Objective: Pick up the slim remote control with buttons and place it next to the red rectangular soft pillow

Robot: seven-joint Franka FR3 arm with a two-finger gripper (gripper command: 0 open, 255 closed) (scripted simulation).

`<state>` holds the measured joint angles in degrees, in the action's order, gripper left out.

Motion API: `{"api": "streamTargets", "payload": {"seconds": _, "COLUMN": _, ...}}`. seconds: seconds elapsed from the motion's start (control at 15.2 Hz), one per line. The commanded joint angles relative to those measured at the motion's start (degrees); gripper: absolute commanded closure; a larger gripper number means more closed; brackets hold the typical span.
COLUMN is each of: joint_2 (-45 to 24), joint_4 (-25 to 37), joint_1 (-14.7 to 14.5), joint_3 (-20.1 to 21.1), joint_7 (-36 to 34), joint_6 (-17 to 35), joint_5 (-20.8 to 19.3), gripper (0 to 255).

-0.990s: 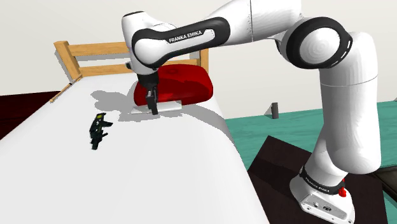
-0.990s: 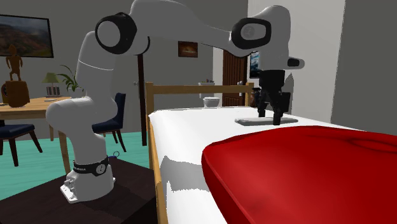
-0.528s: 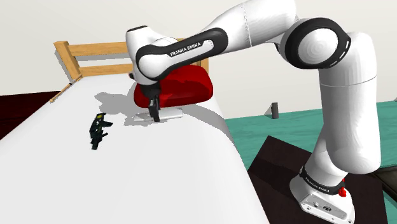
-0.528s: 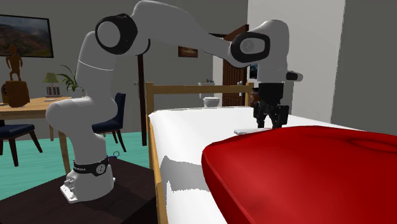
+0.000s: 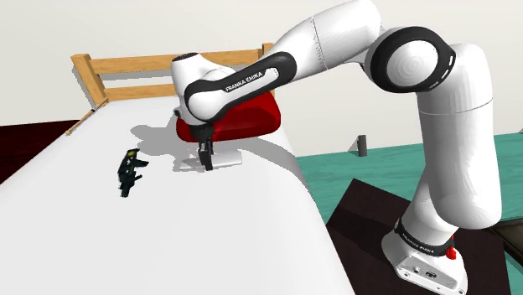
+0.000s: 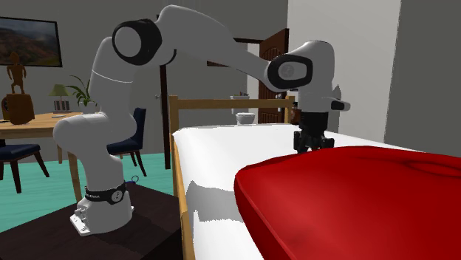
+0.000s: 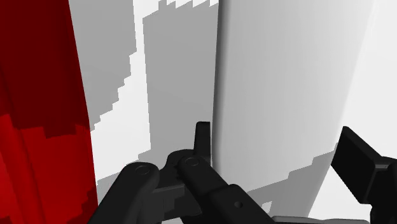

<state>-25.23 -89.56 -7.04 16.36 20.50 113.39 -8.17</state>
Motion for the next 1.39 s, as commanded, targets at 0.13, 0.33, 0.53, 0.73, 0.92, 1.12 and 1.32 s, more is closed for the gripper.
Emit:
{"api": "streamTargets", "payload": {"seconds": 0.13, "joint_2": -0.66, "joint_4": -0.68, "joint_1": -0.07, "joint_3": -0.10, "joint_7": -0.17, "joint_6": 1.38, "joint_5": -0.23, "gripper": 255}}
{"api": "streamTargets", "payload": {"seconds": 0.33, "joint_2": -0.66, "joint_4": -0.68, "joint_1": -0.07, "joint_3": -0.10, "joint_7": -0.17, "joint_6": 1.38, "joint_5": -0.23, "gripper": 255}}
{"api": "streamTargets", "payload": {"seconds": 0.53, "joint_2": -0.66, "joint_4": -0.68, "joint_1": -0.08, "joint_3": -0.10, "joint_7": -0.17, "joint_6": 1.38, "joint_5": -0.23, "gripper": 255}}
{"api": "streamTargets", "payload": {"seconds": 0.73, "joint_2": -0.65, "joint_4": -0.70, "joint_1": -0.07, "joint_3": -0.10, "joint_7": -0.17, "joint_6": 1.39, "joint_5": -0.23, "gripper": 0}}
{"api": "streamTargets", "payload": {"seconds": 0.92, "joint_2": -0.65, "joint_4": -0.70, "joint_1": -0.07, "joint_3": -0.10, "joint_7": -0.17, "joint_6": 1.39, "joint_5": -0.23, "gripper": 0}}
{"api": "streamTargets", "payload": {"seconds": 1.12, "joint_2": 0.81, "joint_4": 2.99, "joint_1": -0.12, "joint_3": 0.20, "joint_7": 0.23, "joint_6": -3.69, "joint_5": 0.35, "gripper": 0}}
{"api": "streamTargets", "payload": {"seconds": 1.32, "joint_2": 1.09, "joint_4": 4.10, "joint_1": -0.15, "joint_3": 0.26, "joint_7": 0.32, "joint_6": -5.07, "joint_5": 0.47, "gripper": 0}}
